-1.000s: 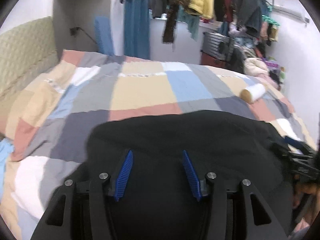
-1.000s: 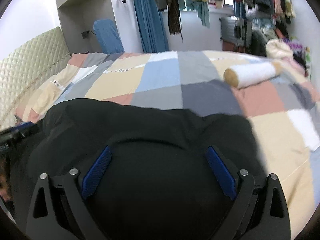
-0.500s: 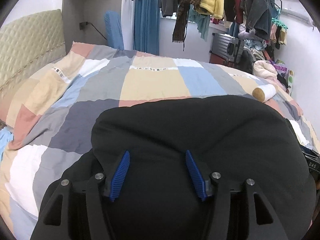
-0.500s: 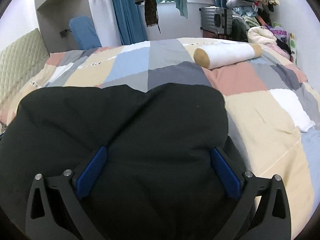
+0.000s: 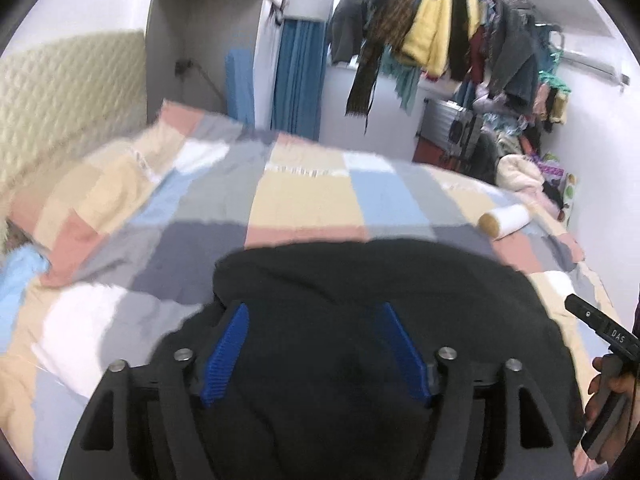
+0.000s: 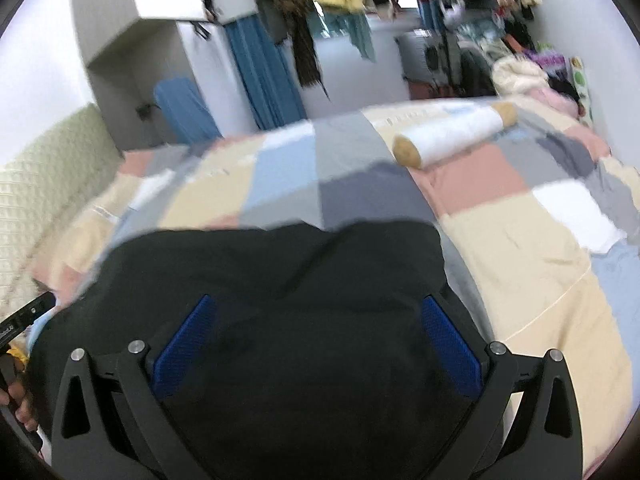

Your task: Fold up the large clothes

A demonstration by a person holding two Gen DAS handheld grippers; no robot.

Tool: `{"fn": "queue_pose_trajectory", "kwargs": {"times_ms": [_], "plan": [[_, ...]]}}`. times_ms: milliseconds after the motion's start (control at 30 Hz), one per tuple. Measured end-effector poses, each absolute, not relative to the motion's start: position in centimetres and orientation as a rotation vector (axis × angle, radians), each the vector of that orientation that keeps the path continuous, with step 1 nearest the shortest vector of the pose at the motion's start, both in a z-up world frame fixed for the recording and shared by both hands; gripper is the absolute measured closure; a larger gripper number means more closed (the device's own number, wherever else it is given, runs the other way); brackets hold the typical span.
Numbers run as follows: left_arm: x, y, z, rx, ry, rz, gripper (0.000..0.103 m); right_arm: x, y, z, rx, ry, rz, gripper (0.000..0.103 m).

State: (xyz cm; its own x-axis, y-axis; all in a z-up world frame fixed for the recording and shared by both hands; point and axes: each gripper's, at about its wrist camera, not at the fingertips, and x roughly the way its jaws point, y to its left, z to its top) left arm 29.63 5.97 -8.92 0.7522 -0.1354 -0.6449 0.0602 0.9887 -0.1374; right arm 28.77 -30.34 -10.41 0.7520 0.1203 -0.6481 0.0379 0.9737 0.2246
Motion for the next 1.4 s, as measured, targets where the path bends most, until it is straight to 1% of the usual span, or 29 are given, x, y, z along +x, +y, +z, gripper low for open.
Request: {"fn": "queue_pose_trajectory", "kwargs": {"times_ms": [33, 100, 367, 600, 633, 800, 1067, 1267, 1400], "plan": [[28.8, 5.8, -7.9, -0.097, 0.691, -0.104, 0.024, 27.9, -29.9, -9.2, 0.216, 0.698, 0.058, 0.000], [27.0, 5.5, -5.4, -0.079, 0.646, -0.087, 0.019, 26.6, -29.3, -7.2, 0.193, 0.668, 0.071, 0.000], [18.5, 3.6, 5.6, -0.097, 0.476, -0.098, 0.017, 20.2, -28.1, 2.1, 0.150, 0.526, 0.094, 0.000], [11.4, 1.3, 12.0, -0.036, 0.366, -0.115, 0.011, 14.3, -27.4, 10.3, 0.165, 0.395, 0.154, 0.000], [10.2, 0.9, 12.7, -0.034, 0.348, -0.134, 0.009, 13.2, -27.2, 11.2, 0.164, 0.371, 0.166, 0.000], [5.1, -1.5, 14.6, 0.015, 0.306, -0.177, 0.008, 8.2, -26.1, 13.4, 0.142, 0.282, 0.194, 0.000], [-0.9, -4.0, 15.2, 0.023, 0.269, -0.243, 0.006, 2.9, -25.1, 13.3, 0.141, 0.269, 0.256, 0.000], [-2.7, -4.6, 12.9, 0.025, 0.311, -0.183, 0.006, -0.2, -25.0, 12.3, 0.068, 0.267, 0.226, 0.000], [-3.0, -4.6, 11.1, -0.014, 0.342, -0.188, 0.006, -1.4, -25.1, 10.8, 0.063, 0.302, 0.209, 0.000]]}}
